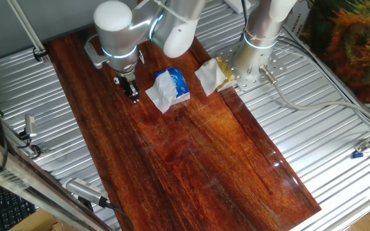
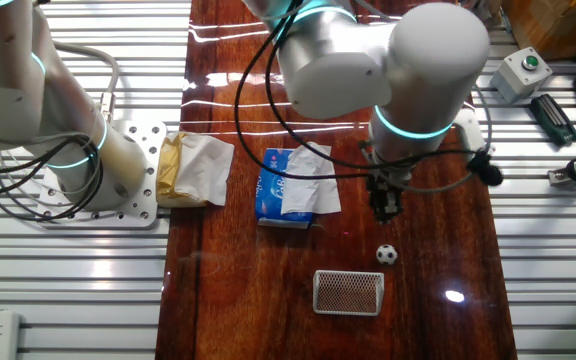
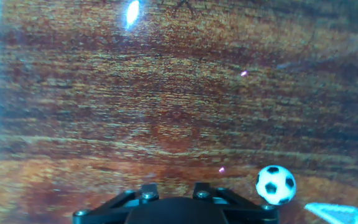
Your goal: Push the soccer ball into the goal
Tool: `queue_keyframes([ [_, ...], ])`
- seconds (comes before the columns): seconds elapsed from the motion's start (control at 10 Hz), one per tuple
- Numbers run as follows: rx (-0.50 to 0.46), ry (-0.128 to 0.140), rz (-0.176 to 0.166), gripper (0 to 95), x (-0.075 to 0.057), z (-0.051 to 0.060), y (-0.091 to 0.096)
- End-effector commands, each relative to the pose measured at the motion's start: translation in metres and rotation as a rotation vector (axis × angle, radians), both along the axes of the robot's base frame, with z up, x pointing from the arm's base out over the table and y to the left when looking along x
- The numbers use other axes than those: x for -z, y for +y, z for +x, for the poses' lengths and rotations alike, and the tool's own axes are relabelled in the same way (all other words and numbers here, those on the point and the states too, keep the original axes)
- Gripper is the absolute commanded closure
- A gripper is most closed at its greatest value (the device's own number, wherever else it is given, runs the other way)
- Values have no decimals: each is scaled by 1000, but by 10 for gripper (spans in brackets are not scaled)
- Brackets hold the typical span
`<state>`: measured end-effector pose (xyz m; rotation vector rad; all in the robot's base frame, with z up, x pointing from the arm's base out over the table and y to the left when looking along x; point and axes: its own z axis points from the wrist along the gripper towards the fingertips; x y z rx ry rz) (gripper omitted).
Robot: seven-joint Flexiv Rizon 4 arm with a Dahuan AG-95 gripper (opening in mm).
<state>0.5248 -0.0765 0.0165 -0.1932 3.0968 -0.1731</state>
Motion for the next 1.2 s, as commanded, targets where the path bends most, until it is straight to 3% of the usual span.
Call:
queue_keyframes([
  [0.1, -106, 4, -43, 950, -6, 7, -13],
  [0.7, -213, -10, -68, 950, -4, 17, -43],
  [1.2, -285, 15, -103, 950, -23, 37, -52],
])
